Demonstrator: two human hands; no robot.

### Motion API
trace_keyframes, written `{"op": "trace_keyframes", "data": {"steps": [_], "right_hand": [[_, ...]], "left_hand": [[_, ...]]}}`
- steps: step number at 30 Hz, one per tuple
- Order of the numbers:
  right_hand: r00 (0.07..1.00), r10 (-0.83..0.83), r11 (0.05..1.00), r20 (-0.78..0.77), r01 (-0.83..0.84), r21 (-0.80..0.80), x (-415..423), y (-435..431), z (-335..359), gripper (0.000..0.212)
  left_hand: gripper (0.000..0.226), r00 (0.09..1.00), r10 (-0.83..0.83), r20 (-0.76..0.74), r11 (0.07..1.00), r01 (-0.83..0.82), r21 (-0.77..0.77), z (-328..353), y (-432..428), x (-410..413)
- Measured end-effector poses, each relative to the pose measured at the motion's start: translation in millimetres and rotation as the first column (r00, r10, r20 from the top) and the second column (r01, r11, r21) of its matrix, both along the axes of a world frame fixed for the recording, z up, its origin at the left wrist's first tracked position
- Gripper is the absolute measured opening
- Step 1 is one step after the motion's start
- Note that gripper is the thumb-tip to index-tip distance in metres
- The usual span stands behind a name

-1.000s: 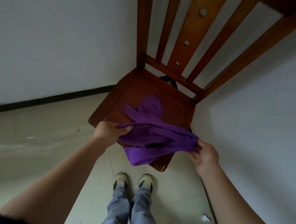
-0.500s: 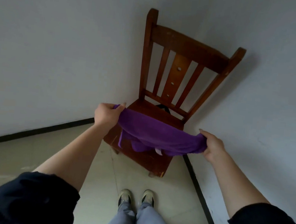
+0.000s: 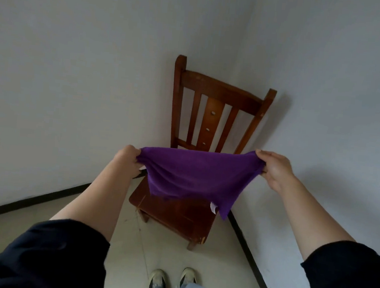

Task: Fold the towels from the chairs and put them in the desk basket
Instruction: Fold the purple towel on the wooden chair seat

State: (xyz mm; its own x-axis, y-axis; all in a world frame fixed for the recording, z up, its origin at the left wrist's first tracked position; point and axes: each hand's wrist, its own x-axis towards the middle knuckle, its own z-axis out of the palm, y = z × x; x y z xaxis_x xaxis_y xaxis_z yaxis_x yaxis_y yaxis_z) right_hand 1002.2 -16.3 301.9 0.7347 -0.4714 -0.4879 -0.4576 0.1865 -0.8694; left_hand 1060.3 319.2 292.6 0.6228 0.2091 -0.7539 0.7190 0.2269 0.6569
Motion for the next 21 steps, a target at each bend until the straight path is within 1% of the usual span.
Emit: {"op": "trace_keyframes", "data": {"steps": [2, 4, 8, 11, 12, 13, 14, 15, 17, 19, 21], "right_hand": [[1.000, 0.018, 1.000, 0.004, -0.018, -0.005, 2, -5, 4, 0.022], [1.000, 0.030, 0.999, -0.002, -0.030, -0.028, 2, -9, 11, 0.034], [1.000, 0.002, 0.996, 0.020, 0.000, -0.092, 3, -15, 21, 0.036], [0.998, 0.004, 0.999, 0.057, -0.002, -0.047, 4, -18, 28, 0.030], [0.998, 0.016, 0.999, 0.061, -0.014, -0.033, 4, -18, 30, 0.027], [0.998, 0.029, 0.999, 0.064, -0.027, -0.025, 4, -18, 32, 0.024], [0.997, 0.037, 0.999, 0.067, -0.036, -0.021, 4, -18, 33, 0.022], [0.997, 0.039, 0.999, 0.070, -0.038, -0.018, 3, -18, 33, 0.021], [0.998, 0.029, 0.999, 0.064, -0.028, -0.023, 2, -21, 33, 0.019], [0.999, 0.009, 0.999, 0.044, -0.007, -0.033, 0, -25, 31, 0.018], [1.000, -0.004, 1.000, 0.017, 0.005, -0.031, -4, -30, 30, 0.014]], "left_hand": [[0.028, 0.997, 0.064, -0.032, 0.986, -0.068, -0.152, 2, -3, -7], [0.028, 0.995, 0.086, -0.049, 0.961, -0.096, -0.260, 5, -7, -13], [0.019, 0.991, 0.126, -0.047, 0.896, -0.134, -0.423, 11, -8, -17], [0.011, 0.994, 0.093, -0.058, 0.897, -0.109, -0.429, 15, -5, -18], [0.008, 0.995, 0.077, -0.061, 0.904, -0.095, -0.416, 16, -4, -16], [0.009, 0.997, 0.053, -0.059, 0.915, -0.073, -0.397, 17, -4, -15], [0.016, 0.998, 0.023, -0.053, 0.933, -0.040, -0.359, 18, -4, -13], [0.023, 0.999, -0.015, -0.047, 0.954, 0.000, -0.298, 20, -6, -12], [0.027, 0.997, -0.082, -0.012, 0.989, 0.080, -0.124, 25, -9, -11], [0.032, 0.989, -0.135, 0.057, 0.991, 0.134, 0.024, 27, -9, -8], [0.040, 0.976, -0.181, 0.117, 0.977, 0.165, 0.134, 29, -3, -4]]}}
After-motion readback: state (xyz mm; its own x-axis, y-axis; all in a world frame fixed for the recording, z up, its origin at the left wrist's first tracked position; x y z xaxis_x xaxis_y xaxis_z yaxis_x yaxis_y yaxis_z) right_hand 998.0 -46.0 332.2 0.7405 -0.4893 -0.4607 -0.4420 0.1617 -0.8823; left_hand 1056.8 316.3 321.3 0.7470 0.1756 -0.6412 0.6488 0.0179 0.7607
